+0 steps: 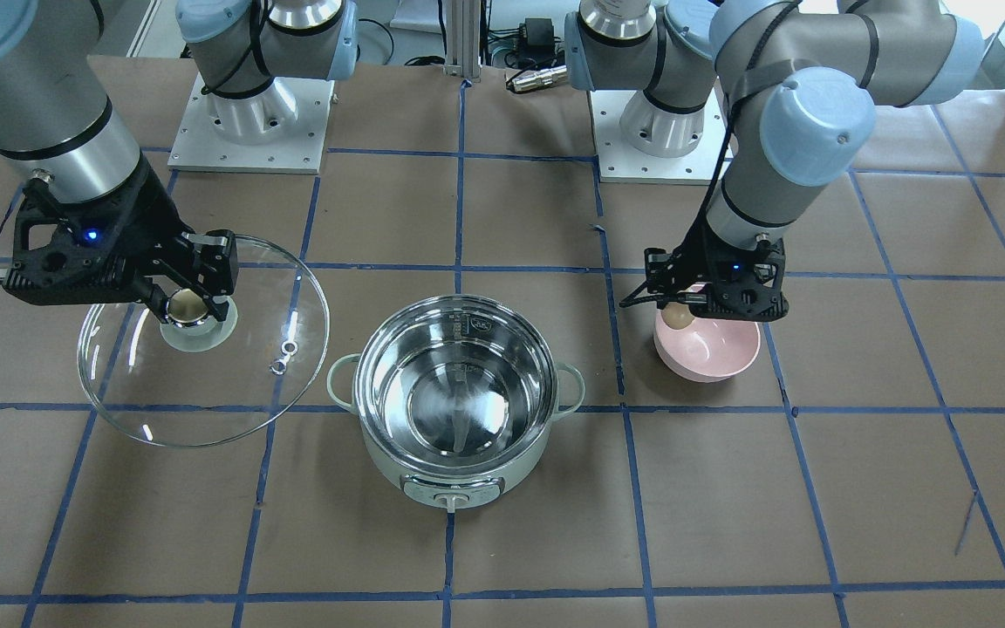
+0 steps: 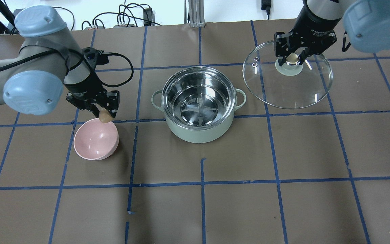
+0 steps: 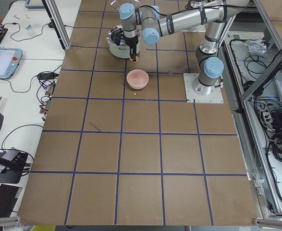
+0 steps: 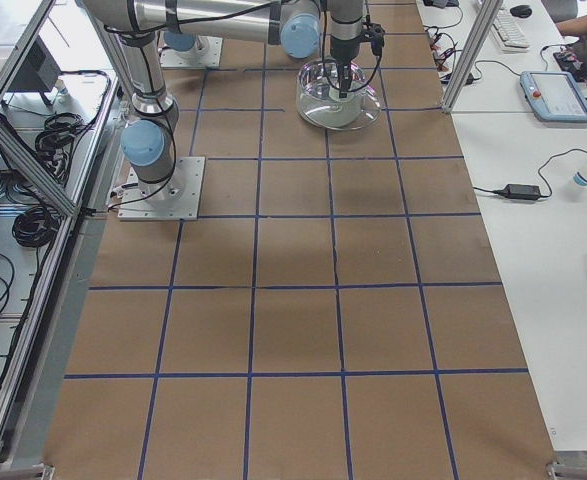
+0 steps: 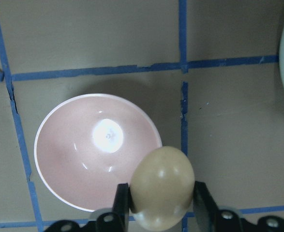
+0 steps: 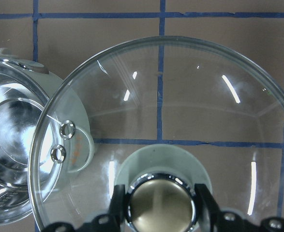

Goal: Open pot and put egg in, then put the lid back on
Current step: 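Lift the beige egg out of the pink bowl with the left gripper, then carry the egg over the open pot and lower it inside with the left gripper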

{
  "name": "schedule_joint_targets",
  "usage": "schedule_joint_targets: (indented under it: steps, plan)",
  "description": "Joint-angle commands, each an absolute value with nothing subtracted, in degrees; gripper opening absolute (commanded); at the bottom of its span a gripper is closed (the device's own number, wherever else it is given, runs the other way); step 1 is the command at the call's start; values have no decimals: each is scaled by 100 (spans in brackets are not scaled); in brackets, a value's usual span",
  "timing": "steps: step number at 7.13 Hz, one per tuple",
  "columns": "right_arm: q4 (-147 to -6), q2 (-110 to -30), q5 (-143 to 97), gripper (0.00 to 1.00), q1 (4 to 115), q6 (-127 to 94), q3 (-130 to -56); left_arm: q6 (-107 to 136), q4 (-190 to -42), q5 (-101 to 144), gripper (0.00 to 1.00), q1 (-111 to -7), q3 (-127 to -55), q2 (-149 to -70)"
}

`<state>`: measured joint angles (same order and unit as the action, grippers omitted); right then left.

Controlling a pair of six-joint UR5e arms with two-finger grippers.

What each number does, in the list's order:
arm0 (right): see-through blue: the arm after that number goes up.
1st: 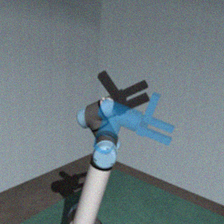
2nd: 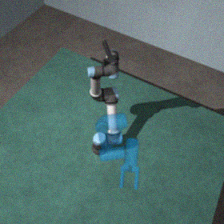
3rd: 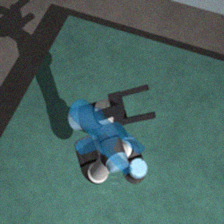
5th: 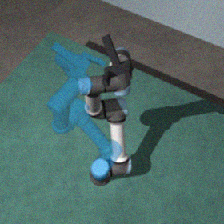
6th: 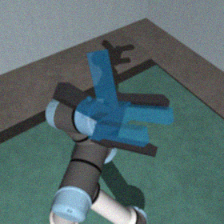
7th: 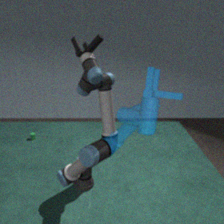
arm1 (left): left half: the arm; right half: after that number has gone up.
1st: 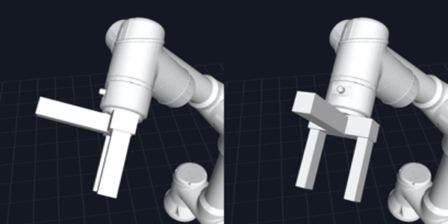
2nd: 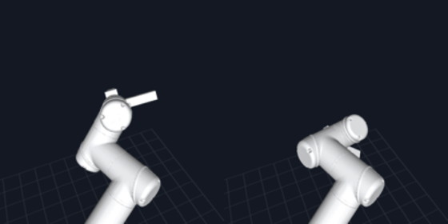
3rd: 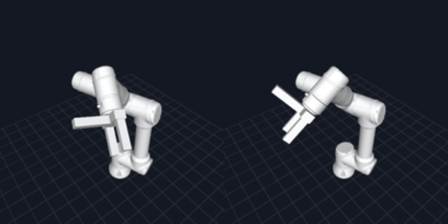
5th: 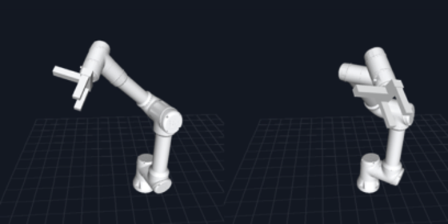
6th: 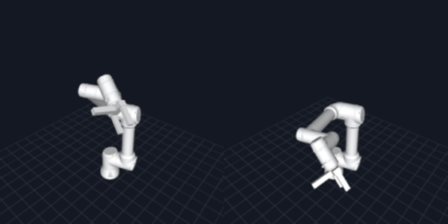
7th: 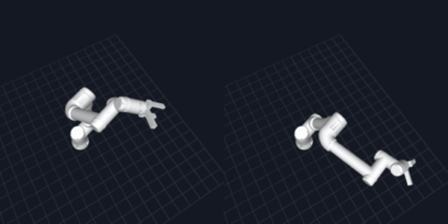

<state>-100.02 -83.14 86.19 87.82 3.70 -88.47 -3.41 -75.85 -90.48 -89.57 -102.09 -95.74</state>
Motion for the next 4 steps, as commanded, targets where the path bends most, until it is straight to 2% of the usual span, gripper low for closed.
schedule_joint_targets:
  steps: [1,2,4]
  plan:
    - [-10011,-8306,8605,26,8780,378,-8851,490,-7418,-9061,16,-10137,-9287,-10226]
    - [-10011,-8314,8604,27,8780,378,-8851,840,-7357,-9053,16,-10508,-8759,-10709]
    - [-10011,-8306,8596,27,8780,378,-8859,1361,-6518,-8817,16,-11036,-8464,-11475]
